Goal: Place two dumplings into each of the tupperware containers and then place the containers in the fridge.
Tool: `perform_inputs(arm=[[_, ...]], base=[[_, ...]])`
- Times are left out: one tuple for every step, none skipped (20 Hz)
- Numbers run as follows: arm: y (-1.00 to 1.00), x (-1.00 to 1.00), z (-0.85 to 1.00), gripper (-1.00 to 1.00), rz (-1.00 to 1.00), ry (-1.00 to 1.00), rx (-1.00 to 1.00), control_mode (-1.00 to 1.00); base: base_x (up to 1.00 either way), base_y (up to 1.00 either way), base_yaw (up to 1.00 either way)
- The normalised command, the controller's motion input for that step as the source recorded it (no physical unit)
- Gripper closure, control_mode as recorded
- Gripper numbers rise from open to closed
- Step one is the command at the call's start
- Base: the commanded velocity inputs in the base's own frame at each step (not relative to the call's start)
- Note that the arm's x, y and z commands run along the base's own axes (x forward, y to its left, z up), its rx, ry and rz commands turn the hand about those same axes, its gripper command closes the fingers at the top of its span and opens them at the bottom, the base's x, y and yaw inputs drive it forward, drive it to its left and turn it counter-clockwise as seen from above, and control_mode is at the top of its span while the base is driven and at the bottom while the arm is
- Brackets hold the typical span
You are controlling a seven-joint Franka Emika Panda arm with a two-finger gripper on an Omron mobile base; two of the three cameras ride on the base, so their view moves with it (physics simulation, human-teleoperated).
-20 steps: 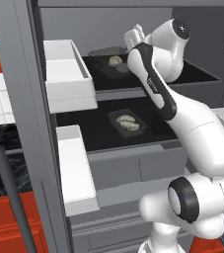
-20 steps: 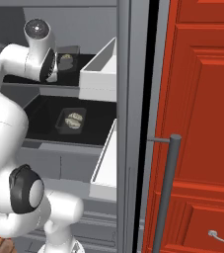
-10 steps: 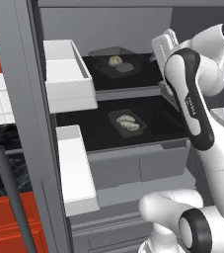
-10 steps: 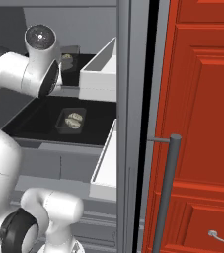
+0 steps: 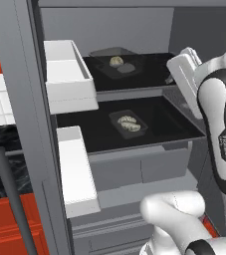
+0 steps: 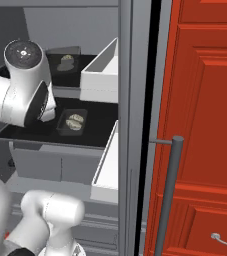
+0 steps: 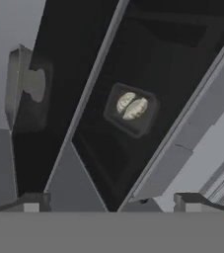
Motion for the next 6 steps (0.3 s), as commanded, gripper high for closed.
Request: perform_inputs(arm=[[0.00,-1.00,-0.05,-1.00,0.00,0.23,-0.17,-1.00],[-0.05,-1.00,-0.10,-1.00,0.00,0.23,-0.12,-1.00],[-0.11,-1.00,-0.18,-1.00,0.00,0.20,-0.11,-1.00],[0.00,-1.00,-0.21,-1.00,0.00,0.23,-0.16,-1.00],[0.00,-1.00,-0.31,-1.00,0.00,0.22,-0.19,-1.00],[0.00,-1.00,-0.41,-1.00,0.00,0.25,-0.19,-1.00]], base=[[0.00,0.00,0.00],[0.00,0.00,0.00],[0.00,0.00,0.00],[0.00,0.00,0.00],[0.00,0.00,0.00],[0.00,0.00,0.00]])
